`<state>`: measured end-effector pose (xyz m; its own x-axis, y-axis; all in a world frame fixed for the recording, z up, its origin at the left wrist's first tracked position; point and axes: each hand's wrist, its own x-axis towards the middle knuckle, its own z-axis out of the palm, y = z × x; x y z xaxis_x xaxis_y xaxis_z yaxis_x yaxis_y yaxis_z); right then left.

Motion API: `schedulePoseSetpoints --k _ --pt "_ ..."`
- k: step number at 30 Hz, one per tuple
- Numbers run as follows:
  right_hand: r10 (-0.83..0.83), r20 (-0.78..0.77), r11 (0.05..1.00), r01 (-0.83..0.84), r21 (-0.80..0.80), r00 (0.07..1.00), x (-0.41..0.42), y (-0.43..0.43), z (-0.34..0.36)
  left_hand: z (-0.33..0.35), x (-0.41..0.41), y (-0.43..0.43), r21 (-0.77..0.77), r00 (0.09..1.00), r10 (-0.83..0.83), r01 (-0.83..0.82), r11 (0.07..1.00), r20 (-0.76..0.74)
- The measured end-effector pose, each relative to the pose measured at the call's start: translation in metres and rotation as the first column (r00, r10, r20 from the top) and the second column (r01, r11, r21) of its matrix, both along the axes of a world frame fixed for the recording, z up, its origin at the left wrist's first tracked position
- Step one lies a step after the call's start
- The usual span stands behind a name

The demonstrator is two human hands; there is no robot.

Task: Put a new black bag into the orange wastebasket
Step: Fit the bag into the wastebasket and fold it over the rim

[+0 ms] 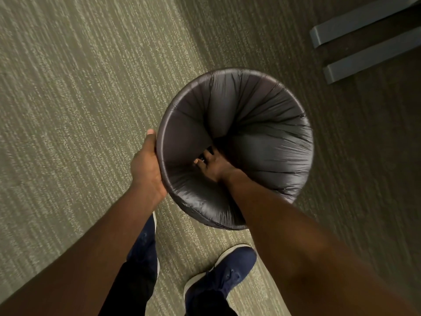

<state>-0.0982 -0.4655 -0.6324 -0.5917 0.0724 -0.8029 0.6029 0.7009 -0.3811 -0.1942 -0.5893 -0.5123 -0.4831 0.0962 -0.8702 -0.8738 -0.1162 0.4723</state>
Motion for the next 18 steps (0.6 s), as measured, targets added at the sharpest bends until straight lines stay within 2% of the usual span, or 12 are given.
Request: schedulePoseSetpoints --k 3,6,8,9,11,13,14,15,16,17,18 --pt "0.012 0.023 1.0 -0.012 -0.006 1.0 0.001 0.002 0.005 0.003 0.002 0.003 0.013 1.0 0.001 -0.001 1.0 -0.006" --pt "-0.192 0.024 0.978 0.193 -0.082 0.981 -0.006 0.004 0.012 0.0 0.005 0.004 0.04 1.0 -0.02 0.02 0.999 -0.013" --pt "-0.253 0.032 0.962 0.255 -0.095 0.967 -0.018 0.012 0.027 0.001 0.005 0.003 0.012 0.999 -0.03 0.03 0.999 -0.039" --pt "-0.231 0.047 0.97 0.234 -0.068 0.972 -0.023 0.019 0.044 0.0 0.004 0.002 -0.018 0.998 -0.039 0.038 0.999 -0.055" --pt "-0.207 -0.034 0.978 0.208 0.02 0.978 -0.025 0.033 0.08 -0.001 0.003 -0.002 -0.08 0.994 -0.062 0.055 0.995 -0.091" --pt "-0.248 -0.227 0.948 0.285 0.145 0.942 -0.013 0.044 0.117 0.0 0.001 -0.009 -0.139 0.989 -0.077 0.059 0.989 -0.125" --pt "-0.249 -0.386 0.904 0.357 0.237 0.888 -0.002 0.047 0.132 0.003 0.002 -0.012 -0.165 0.988 -0.089 0.067 0.984 -0.125" --pt "-0.205 -0.535 0.856 0.415 0.308 0.82 0.01 0.048 0.143 0.006 0.003 -0.013 -0.185 0.987 -0.087 0.062 0.981 -0.133" --pt "-0.146 -0.582 0.843 0.409 0.351 0.8 0.022 0.048 0.147 0.009 0.004 -0.013 -0.2 0.987 -0.094 0.066 0.978 -0.133" --pt "-0.084 -0.527 0.862 0.327 0.388 0.846 0.032 0.051 0.146 0.013 0.007 -0.011 -0.205 0.985 -0.106 0.077 0.976 -0.134" --pt "-0.022 -0.399 0.891 0.199 0.408 0.917 0.041 0.052 0.143 0.018 0.01 -0.008 -0.208 0.985 -0.112 0.084 0.975 -0.129"
